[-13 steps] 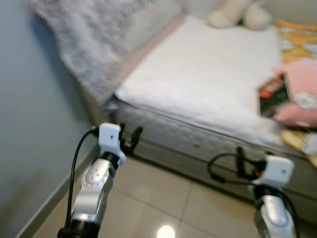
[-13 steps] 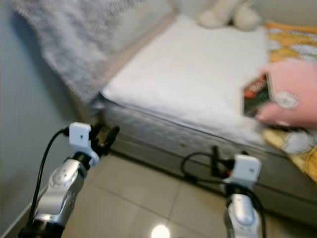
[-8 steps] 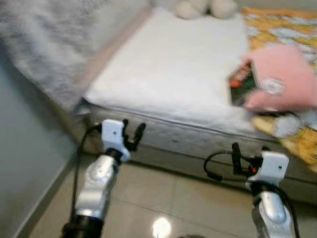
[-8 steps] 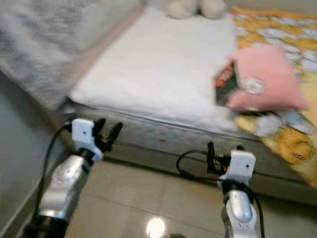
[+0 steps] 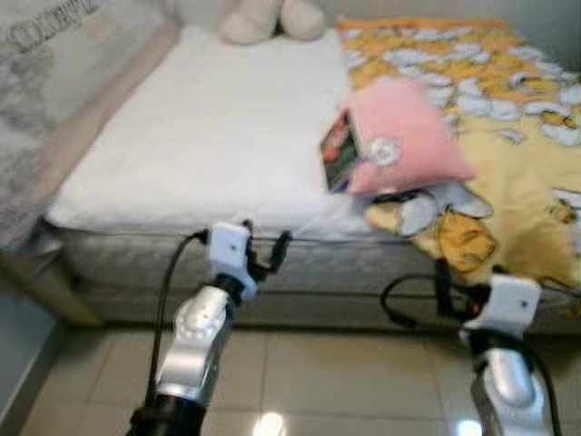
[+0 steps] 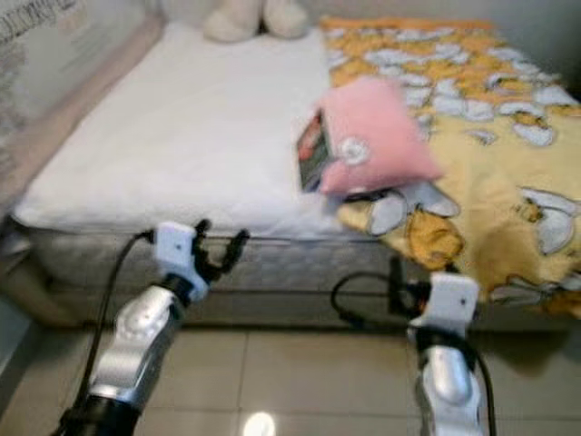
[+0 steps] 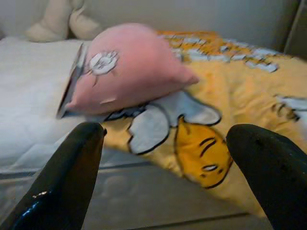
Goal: Clean up the room
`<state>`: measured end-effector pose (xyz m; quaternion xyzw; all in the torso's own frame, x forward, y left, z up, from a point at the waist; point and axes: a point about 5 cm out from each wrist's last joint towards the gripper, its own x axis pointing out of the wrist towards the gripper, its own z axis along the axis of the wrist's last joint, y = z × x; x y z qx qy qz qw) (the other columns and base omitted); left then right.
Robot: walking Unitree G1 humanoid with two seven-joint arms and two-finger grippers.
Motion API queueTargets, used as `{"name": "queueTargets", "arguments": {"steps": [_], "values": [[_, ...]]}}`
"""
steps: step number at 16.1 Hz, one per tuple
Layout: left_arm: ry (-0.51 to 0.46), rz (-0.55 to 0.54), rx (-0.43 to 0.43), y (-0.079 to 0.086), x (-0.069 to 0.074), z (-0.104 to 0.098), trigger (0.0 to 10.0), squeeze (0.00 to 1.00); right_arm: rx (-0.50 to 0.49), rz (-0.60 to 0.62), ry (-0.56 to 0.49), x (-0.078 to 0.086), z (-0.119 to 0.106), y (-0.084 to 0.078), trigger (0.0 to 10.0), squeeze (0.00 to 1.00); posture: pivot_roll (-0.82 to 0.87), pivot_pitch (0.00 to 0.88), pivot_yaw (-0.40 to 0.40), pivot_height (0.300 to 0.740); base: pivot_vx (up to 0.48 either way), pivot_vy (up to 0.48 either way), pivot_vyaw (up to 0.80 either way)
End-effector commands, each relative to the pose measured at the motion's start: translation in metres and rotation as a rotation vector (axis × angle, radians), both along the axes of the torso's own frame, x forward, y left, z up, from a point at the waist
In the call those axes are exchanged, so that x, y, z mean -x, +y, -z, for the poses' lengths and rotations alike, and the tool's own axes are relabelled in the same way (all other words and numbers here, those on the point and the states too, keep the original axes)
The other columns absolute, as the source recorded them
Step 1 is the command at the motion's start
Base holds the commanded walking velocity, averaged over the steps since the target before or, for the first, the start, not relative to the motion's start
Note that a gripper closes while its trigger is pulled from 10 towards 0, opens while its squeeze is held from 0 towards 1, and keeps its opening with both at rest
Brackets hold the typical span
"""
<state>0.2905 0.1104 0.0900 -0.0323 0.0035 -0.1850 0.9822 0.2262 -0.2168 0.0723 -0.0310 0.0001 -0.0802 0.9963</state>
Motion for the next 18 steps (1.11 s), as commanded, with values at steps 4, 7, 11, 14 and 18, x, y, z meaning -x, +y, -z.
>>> {"name": "queueTargets", "arguments": {"steps": [4,7,11,14,18], "values": [[0.016,-0.13,-0.05,0.025,-0.002,0.006,10.0,1.0,0.01,-0.063,0.042,-0.003,0.004,0.013,10.0,0.0,-0.14,0.0,0.061,0.732,0.0,0.0,0.0],[0.069,-0.2,-0.035,0.031,-0.006,0.012,10.0,1.0,0.008,-0.066,0.044,-0.003,0.004,0.013,10.0,0.0,-0.14,0.0,0.059,0.732,0.0,0.0,0.0],[0.077,-0.173,-0.049,0.03,-0.007,0.012,10.0,0.0,0.016,-0.083,0.042,-0.004,0.002,0.014,10.0,0.0,-0.14,0.0,0.062,0.732,0.0,0.0,0.0],[0.049,-0.149,-0.081,0.026,-0.009,0.009,10.0,0.0,0.019,-0.09,0.043,-0.005,0.002,0.015,10.0,0.0,-0.15,0.0,0.066,0.732,0.45,0.0,0.0],[0.038,-0.131,-0.079,0.024,-0.011,0.007,10.0,0.0,0.023,-0.098,0.048,-0.006,0.004,0.016,10.0,0.0,-0.15,0.0,0.069,0.732,0.405,-0.252,0.0]]}}
